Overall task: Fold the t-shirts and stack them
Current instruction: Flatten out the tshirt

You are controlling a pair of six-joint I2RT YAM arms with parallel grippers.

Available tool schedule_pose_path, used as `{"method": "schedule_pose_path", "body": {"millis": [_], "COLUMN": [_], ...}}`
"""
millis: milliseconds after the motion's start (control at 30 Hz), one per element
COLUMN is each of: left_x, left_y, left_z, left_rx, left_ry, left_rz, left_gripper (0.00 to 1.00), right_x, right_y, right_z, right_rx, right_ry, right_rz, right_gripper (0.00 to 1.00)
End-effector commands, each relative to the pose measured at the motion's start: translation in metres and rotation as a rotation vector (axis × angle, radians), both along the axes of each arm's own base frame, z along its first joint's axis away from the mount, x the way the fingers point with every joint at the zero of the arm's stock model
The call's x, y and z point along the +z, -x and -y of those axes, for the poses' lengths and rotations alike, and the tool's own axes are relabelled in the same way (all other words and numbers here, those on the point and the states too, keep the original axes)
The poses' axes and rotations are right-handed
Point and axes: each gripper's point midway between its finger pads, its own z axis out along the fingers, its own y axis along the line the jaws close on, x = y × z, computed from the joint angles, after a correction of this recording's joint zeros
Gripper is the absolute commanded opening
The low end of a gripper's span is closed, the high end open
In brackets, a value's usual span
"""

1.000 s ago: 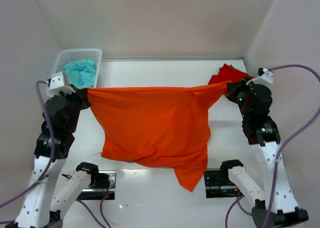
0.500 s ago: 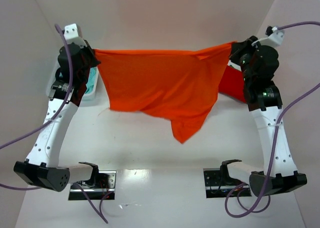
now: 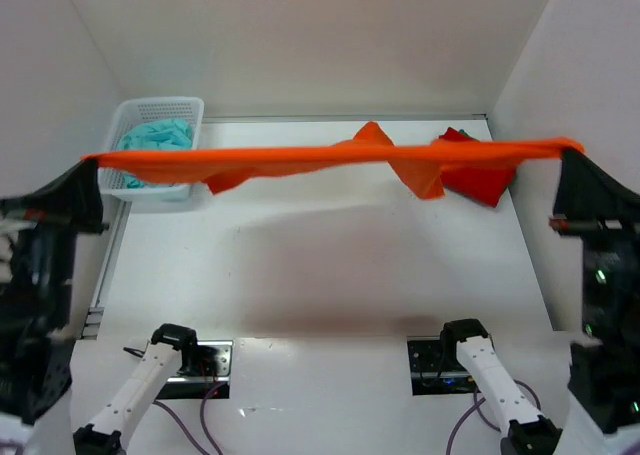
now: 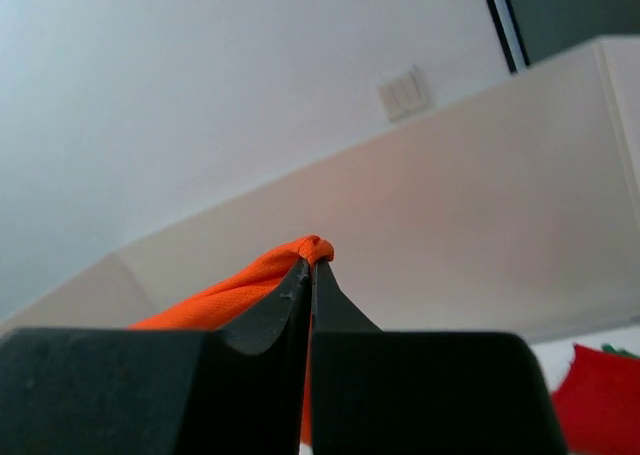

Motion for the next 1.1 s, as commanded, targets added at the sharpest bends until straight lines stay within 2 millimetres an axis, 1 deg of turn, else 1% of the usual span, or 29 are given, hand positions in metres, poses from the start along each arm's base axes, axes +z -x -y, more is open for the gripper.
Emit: {"method": "schedule_pose_path", "body": {"millis": [0,67,100,133,167,200,233,267,300,333,367,400,433,467,500,533,600,633,667,700,733,800,833,867,900,933,967,1000,1067], "left_x": [-0.03,-0.031,-0.032,-0.036,-0.04,-0.047,-0.053,-0.058,-0.068,-0.079,-0.089,-0.103,-0.11,-0.123,-0.143,-0.156,-0.178,-0.185,-0.197,-0.212,-0.234,-0.26,-0.286,-0.309,-0.324,-0.334,-0.344,-0.359,-0.374], "left_y": [0.022,0.021,0.016,0.003,-0.009,-0.025,-0.041,-0.052,-0.067,-0.082,-0.093,-0.107,-0.116,-0.127,-0.14,-0.15,-0.165,-0.173,-0.179,-0.186,-0.195,-0.204,-0.218,-0.227,-0.233,-0.238,-0.245,-0.256,-0.272], "left_z": [-0.016,-0.017,-0.015,-0.012,-0.009,-0.004,-0.001,0.004,0.008,0.012,0.015,0.017,0.019,0.021,0.023,0.025,0.028,0.03,0.03,0.03,0.031,0.03,0.029,0.026,0.023,0.021,0.022,0.02,0.015], "left_rx": [0.065,0.073,0.063,0.06,0.055,0.046,0.042,0.028,0.016,0.012,0.004,0.005,0.005,0.005,0.005,0.006,0.006,0.005,0.008,0.018,0.027,0.049,0.071,0.102,0.131,0.148,0.154,0.177,0.206], "left_ry": [0.012,0.022,0.027,0.022,0.015,0.011,0.009,0.002,-0.005,-0.007,-0.004,-0.01,-0.011,-0.013,-0.015,-0.019,-0.018,-0.004,-0.001,0.01,0.014,0.017,0.016,0.008,0.002,0.002,-0.004,-0.007,0.0], "left_rz": [-0.093,-0.106,-0.118,-0.149,-0.178,-0.214,-0.238,-0.251,-0.275,-0.303,-0.326,-0.357,-0.366,-0.396,-0.443,-0.473,-0.512,-0.519,-0.54,-0.569,-0.609,-0.658,-0.713,-0.767,-0.805,-0.826,-0.855,-0.895,-0.927], "left_gripper": [0.0,0.0,0.0,0.0,0.0,0.0,0.0,0.0,0.0,0.0,0.0,0.0,0.0,0.0,0.0,0.0,0.0,0.0,0.0,0.0,0.0,0.0,0.0,0.0,0.0,0.0,0.0,0.0,0.0], "right_x": [0.005,0.013,0.015,0.016,0.014,0.009,0.002,-0.008,-0.019,-0.031,-0.048,-0.067,-0.08,-0.101,-0.129,-0.15,-0.181,-0.201,-0.213,-0.227,-0.248,-0.271,-0.289,-0.307,-0.323,-0.333,-0.336,-0.353,-0.37], "right_y": [0.041,0.049,0.042,0.036,0.022,0.005,-0.013,-0.032,-0.048,-0.065,-0.085,-0.104,-0.116,-0.133,-0.153,-0.167,-0.185,-0.198,-0.206,-0.214,-0.227,-0.241,-0.252,-0.261,-0.27,-0.277,-0.279,-0.29,-0.305], "right_z": [0.01,0.01,0.01,0.01,0.011,0.01,0.009,0.008,0.006,0.004,0.002,-0.002,-0.003,-0.005,-0.008,-0.009,-0.012,-0.014,-0.015,-0.016,-0.017,-0.021,-0.017,-0.016,-0.014,-0.012,-0.012,-0.014,-0.016], "right_rx": [-0.028,-0.026,-0.03,-0.036,-0.049,-0.055,-0.059,-0.063,-0.061,-0.058,-0.053,-0.043,-0.042,-0.04,-0.037,-0.035,-0.032,-0.029,-0.027,-0.026,-0.026,-0.015,-0.044,-0.061,-0.077,-0.092,-0.093,-0.095,-0.091], "right_ry": [-0.021,-0.022,-0.015,-0.014,-0.012,-0.007,-0.006,-0.004,-0.005,-0.009,-0.014,-0.013,-0.01,-0.012,-0.017,-0.022,-0.03,-0.043,-0.05,-0.057,-0.061,-0.066,-0.078,-0.087,-0.091,-0.092,-0.092,-0.097,-0.092], "right_rz": [0.019,0.031,0.021,0.01,-0.017,-0.048,-0.078,-0.105,-0.13,-0.16,-0.197,-0.236,-0.262,-0.309,-0.372,-0.411,-0.454,-0.48,-0.496,-0.522,-0.559,-0.601,-0.631,-0.657,-0.678,-0.691,-0.697,-0.732,-0.764], "right_gripper": [0.0,0.0,0.0,0.0,0.0,0.0,0.0,0.0,0.0,0.0,0.0,0.0,0.0,0.0,0.0,0.0,0.0,0.0,0.0,0.0,0.0,0.0,0.0,0.0,0.0,0.0,0.0,0.0,0.0]}}
